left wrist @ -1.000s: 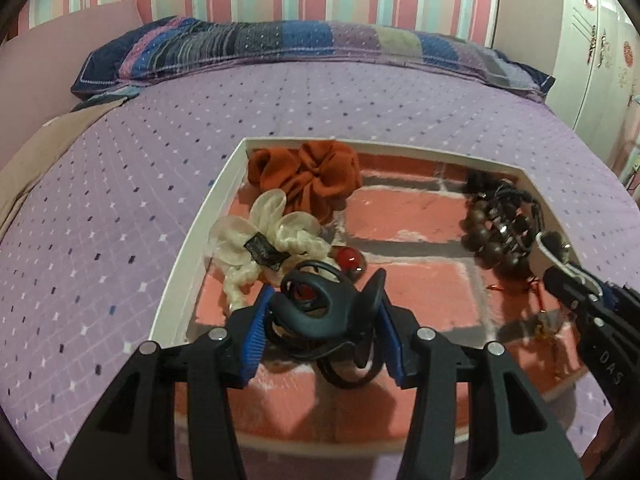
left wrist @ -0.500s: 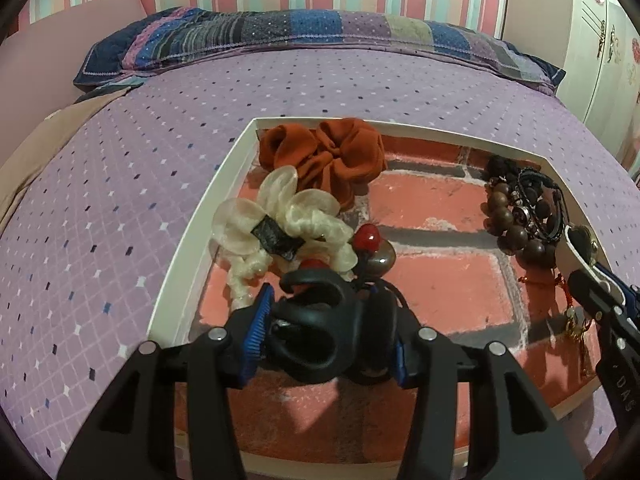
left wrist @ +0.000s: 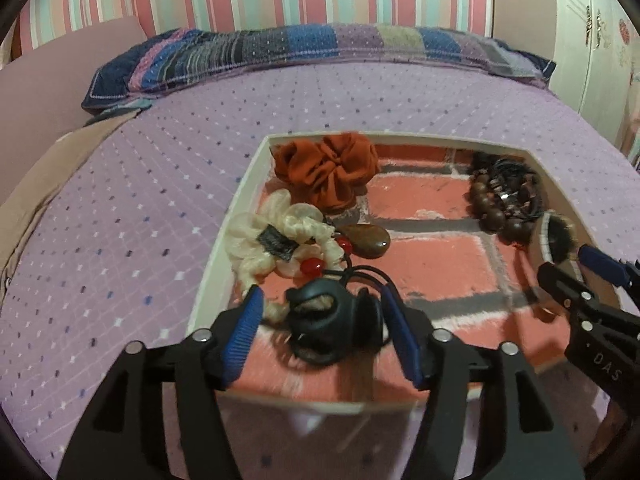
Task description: Organize jewelry
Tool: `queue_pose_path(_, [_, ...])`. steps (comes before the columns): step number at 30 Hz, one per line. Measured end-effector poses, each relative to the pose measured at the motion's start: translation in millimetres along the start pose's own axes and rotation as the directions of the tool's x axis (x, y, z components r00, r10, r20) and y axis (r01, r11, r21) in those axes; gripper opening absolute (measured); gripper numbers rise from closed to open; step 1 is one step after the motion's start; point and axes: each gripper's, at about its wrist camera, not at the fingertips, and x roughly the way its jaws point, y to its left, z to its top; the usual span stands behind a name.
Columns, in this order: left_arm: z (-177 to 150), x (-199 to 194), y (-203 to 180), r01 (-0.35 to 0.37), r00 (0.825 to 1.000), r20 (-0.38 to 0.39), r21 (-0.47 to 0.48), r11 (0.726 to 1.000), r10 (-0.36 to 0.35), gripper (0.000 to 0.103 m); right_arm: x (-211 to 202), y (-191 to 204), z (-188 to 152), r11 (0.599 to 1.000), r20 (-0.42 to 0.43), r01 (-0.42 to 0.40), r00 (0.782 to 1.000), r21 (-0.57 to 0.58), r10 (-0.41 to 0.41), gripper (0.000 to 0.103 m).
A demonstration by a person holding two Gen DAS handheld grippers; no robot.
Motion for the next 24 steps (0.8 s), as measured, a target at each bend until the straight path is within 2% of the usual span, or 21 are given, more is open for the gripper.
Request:
queue_pose_path(4, [-9.9, -45.6, 17.0, -0.006, 0.999, 0.053, -0.019, 1.0, 0.007, 0.082, -39.5, -1.2, -5.1, 1.0, 0.032, -0.019, 0.999, 0.001, 0.019, 0.084])
queue_pose_path(6, [-17.9, -67.3, 25.5, -0.001, 0.998, 0.068, -0.033, 0.999, 0.003, 0.088, -65.1, 1.6, -11.6, 1.0, 0.06, -0.016, 0.998, -0.009, 0.017, 0.095])
queue_pose_path(8, [-32.7, -94.8, 31.3, -0.011, 0.995, 0.097, -0.04, 0.999, 0.015, 0.093, -91.7, 5.7, -19.7, 1.0, 0.087, -0.018, 0.996, -0.014, 0.019, 0.099])
queue_pose_path(15, [-90.2, -170.8, 32.0, -0.073, 0.982, 0.175, -0.001, 0.997, 0.072, 0.098, -174.0, 20.3, -64.6, 1.0, 0.143, -0.016, 0.99, -0.014, 0.018, 0.099])
queue_pose_path(21, [-135.1, -219.6, 36.1, -0.028, 0.979, 0.201, -0.039, 0.999, 0.036, 0.099, -222.3, 33.2, -104.2, 1.0, 0.175, 0.005, 0.985, -0.029, 0.0, 0.099])
queue_pose_path(24, [-157.6, -234.7, 29.9, -0.063, 0.974, 0.214, -0.034, 0.997, 0.069, 0.099, -240.8, 36.7, -120.0, 1.0, 0.189, 0.004, 0.982, -0.021, 0.0, 0.099])
